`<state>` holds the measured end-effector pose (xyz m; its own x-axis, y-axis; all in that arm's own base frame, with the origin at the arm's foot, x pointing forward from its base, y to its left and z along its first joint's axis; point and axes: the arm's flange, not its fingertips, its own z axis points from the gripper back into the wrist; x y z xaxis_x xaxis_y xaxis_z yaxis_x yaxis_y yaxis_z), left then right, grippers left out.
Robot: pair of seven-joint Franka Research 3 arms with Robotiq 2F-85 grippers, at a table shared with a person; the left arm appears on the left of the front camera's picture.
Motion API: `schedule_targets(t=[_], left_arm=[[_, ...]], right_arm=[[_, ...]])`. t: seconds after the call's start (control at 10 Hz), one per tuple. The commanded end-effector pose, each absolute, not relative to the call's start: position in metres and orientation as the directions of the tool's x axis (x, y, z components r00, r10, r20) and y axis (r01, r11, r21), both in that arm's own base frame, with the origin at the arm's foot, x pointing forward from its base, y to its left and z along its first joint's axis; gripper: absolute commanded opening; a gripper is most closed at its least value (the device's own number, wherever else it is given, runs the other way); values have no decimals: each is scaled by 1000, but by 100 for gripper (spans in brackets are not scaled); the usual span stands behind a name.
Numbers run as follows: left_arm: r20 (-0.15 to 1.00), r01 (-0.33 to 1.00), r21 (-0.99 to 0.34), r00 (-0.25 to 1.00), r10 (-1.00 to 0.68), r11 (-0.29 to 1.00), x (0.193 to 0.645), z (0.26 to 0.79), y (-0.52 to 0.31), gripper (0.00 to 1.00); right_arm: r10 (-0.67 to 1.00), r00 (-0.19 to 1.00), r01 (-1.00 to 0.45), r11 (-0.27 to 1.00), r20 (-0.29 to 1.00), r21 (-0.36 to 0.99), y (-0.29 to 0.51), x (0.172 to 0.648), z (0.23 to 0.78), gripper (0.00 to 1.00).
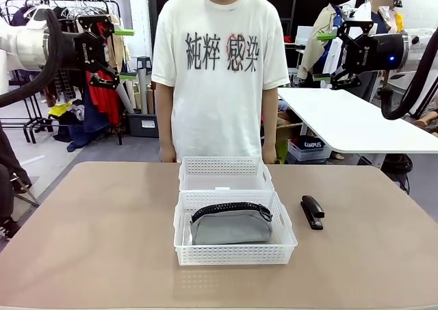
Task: Distribute items into two baskets.
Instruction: Pick up the Stapler that the person points to.
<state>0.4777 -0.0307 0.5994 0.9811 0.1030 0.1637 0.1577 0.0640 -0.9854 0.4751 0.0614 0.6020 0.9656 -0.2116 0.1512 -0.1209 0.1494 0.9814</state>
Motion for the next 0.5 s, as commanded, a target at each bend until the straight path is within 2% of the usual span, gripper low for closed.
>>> schedule_targets(t=[0.0, 0.4], left_arm=[[169, 163, -984, 979, 110, 67, 477, 602, -30, 100], [169, 163, -984, 979, 110, 67, 477, 602, -30, 100]], right_arm=[[-209, 965, -132, 148, 161, 980, 62, 475, 603, 100], [-209, 965, -132, 148, 161, 980, 62, 475, 603, 100]])
